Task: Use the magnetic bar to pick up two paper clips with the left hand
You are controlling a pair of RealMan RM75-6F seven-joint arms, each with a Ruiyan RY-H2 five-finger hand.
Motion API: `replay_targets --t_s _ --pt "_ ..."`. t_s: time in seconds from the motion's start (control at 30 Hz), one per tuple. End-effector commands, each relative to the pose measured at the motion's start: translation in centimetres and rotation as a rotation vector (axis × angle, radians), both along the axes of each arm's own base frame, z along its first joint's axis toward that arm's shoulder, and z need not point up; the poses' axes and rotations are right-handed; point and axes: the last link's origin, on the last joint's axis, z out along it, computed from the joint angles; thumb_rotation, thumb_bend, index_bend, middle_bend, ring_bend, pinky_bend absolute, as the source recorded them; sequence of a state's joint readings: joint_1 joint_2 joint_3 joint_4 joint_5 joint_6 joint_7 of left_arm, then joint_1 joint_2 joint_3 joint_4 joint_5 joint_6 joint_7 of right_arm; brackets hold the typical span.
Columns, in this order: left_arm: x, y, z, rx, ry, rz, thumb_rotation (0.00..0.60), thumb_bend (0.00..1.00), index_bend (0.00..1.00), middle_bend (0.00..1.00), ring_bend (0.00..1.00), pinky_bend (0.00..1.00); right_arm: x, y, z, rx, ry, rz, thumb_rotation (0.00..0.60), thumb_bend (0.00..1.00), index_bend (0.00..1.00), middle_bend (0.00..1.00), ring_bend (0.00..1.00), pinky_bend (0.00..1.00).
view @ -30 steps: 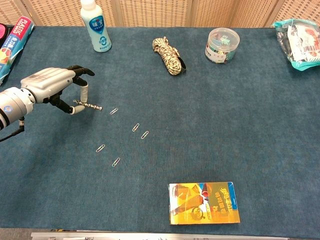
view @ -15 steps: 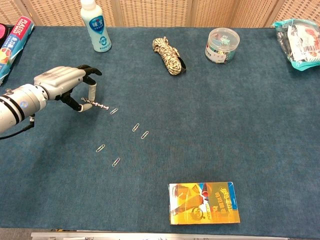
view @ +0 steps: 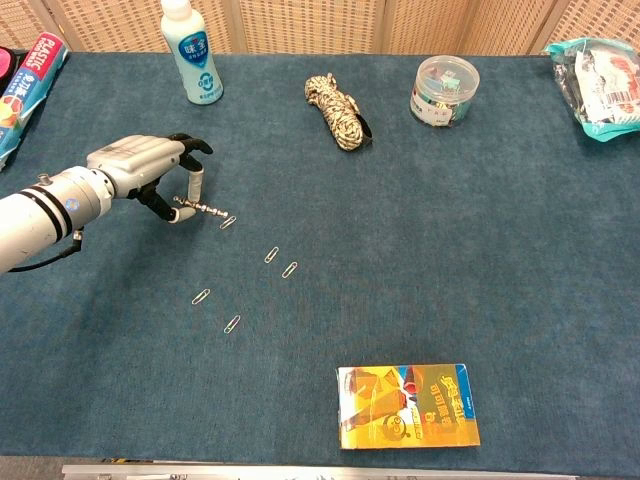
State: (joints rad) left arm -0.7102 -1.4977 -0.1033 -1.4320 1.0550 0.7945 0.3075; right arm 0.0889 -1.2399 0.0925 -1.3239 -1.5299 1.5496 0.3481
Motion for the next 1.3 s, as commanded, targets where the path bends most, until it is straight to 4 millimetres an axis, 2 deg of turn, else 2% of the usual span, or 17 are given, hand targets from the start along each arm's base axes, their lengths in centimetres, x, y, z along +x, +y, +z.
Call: replay_targets --t_s 0.03,0.63,1.0,1.3 --pt "0.0 0.1 -0.3 -0.004 0.0 0.006 0.6 0.35 0.56 0.12 0.04 0.16 0.0 0.0 0.0 -0.001 0.0 -0.001 0.6 0.1 0.4 0.3 0.21 0.3" --pt "-0.9 0.0 -1.0 -0.007 0.01 0.028 0.6 0.35 0.56 0.12 0.04 0.16 -0.4 0.1 0.0 0.0 -0.007 -0.011 0.6 0.1 0.4 0.3 0.21 0.3" --pt "2.0 -3.1 0.0 -0.029 -0.072 -0.072 0.6 0.35 0.56 0.12 0.04 0.16 -0.2 0.4 0.2 -0.005 -0.02 0.0 0.6 0.1 0.4 0.3 0.21 0.3" --pt "2.6 -4.3 -0.3 -0.048 -0.08 -0.091 0.6 0.35 0.56 0.12 0.05 0.16 -0.3 0.8 0.2 0.003 -0.037 -0.003 0.6 0.1 0.4 0.3 0.21 0.3"
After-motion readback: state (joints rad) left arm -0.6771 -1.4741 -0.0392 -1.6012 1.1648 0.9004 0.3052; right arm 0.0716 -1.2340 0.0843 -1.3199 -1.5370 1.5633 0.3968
